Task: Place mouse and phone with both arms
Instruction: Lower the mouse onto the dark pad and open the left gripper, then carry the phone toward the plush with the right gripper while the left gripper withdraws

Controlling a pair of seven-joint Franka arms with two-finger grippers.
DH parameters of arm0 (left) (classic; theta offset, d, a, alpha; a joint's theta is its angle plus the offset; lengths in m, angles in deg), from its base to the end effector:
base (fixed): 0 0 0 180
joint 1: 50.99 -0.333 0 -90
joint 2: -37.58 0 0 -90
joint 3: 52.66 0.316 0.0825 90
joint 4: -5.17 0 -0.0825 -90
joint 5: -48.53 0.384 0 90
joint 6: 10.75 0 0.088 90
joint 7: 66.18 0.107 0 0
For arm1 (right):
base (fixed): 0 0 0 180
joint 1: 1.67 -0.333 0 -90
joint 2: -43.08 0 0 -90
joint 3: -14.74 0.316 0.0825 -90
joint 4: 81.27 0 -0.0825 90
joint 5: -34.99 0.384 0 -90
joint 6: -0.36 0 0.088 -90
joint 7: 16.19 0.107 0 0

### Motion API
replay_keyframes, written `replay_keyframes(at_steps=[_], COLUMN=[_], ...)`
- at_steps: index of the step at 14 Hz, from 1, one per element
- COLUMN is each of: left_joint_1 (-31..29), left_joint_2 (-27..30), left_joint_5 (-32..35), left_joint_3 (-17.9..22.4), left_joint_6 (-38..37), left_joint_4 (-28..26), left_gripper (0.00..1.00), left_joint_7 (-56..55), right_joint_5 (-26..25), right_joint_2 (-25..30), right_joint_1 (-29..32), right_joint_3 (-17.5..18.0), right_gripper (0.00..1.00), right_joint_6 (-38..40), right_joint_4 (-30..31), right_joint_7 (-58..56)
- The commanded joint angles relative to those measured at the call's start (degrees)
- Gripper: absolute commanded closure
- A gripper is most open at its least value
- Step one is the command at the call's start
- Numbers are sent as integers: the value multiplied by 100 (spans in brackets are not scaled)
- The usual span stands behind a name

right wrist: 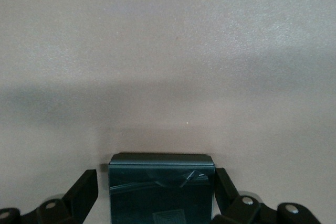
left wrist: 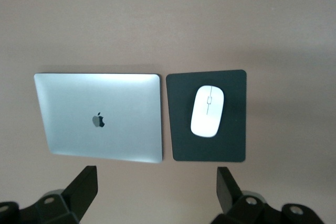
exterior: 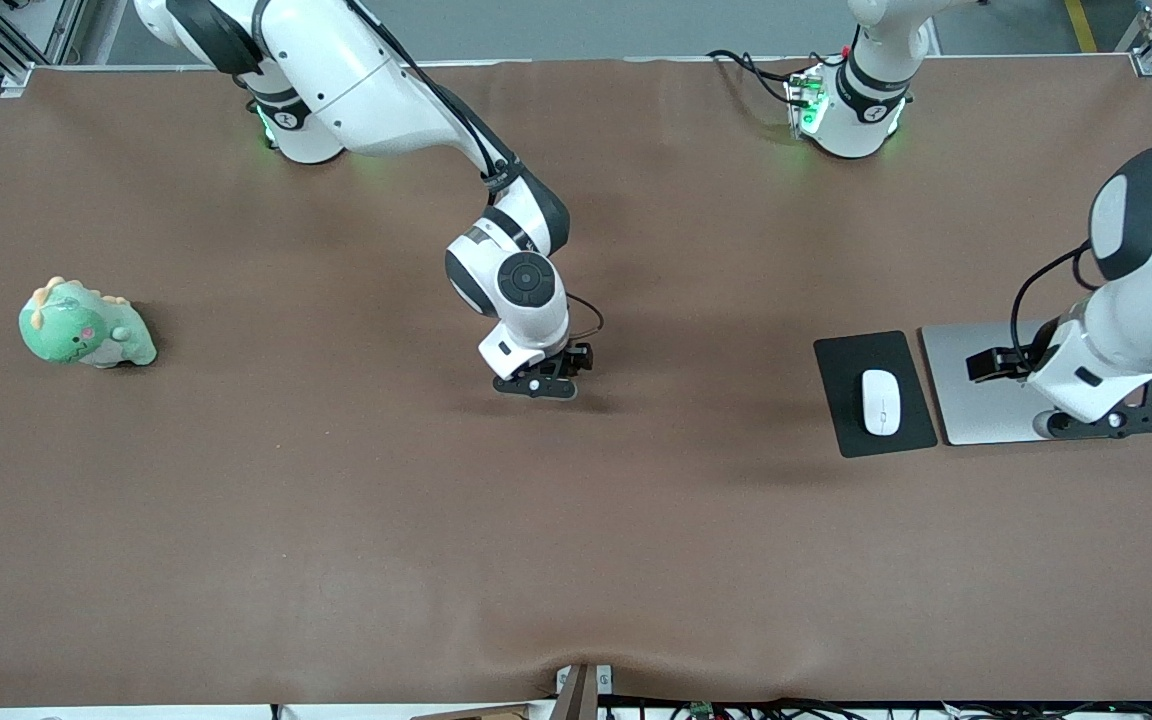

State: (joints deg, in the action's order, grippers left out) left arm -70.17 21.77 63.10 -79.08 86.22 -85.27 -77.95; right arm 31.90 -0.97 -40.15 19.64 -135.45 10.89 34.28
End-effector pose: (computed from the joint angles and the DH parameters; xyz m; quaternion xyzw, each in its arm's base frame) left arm 0.6245 -0.0270 0.4827 -0.9956 -0.0191 0.0541 0.0737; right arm 0.5083 0.4694 0.1766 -0.9985 0.0544 0.0093 0.0061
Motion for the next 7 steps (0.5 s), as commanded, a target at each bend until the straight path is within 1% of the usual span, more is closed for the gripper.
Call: replay_keyframes(at_steps=[1, 2, 3, 5, 7], left_joint_1=[-59, -59, -59, -59, -59], left_joint_2=[507, 640, 797, 1044, 1185], left_joint_5=[-209, -244, -323, -464, -587], left_joint_3=[-64, -55, -55, -47, -47], left_joint_6=[-406, -477, -495, -521, -600], left_joint_4=[36, 36, 27, 9, 18], left_gripper=[0, 0, 0, 0, 0], left_joint_7=[-1, -1, -10, -27, -19], right_joint_5=[-60, -60, -60, -60, -69], right_joint_2=[-60, -43, -25, 176, 492], right_joint_1=[25, 42, 69, 183, 463], right_joint_3=[-7, -7, -7, -7, -7], right_gripper=[74, 84, 89, 93, 93], right_joint_6=[2, 11, 37, 160, 440], right_joint_4=[-92, -92, -92, -84, -92], right_joint_7=[148, 148, 139, 174, 69])
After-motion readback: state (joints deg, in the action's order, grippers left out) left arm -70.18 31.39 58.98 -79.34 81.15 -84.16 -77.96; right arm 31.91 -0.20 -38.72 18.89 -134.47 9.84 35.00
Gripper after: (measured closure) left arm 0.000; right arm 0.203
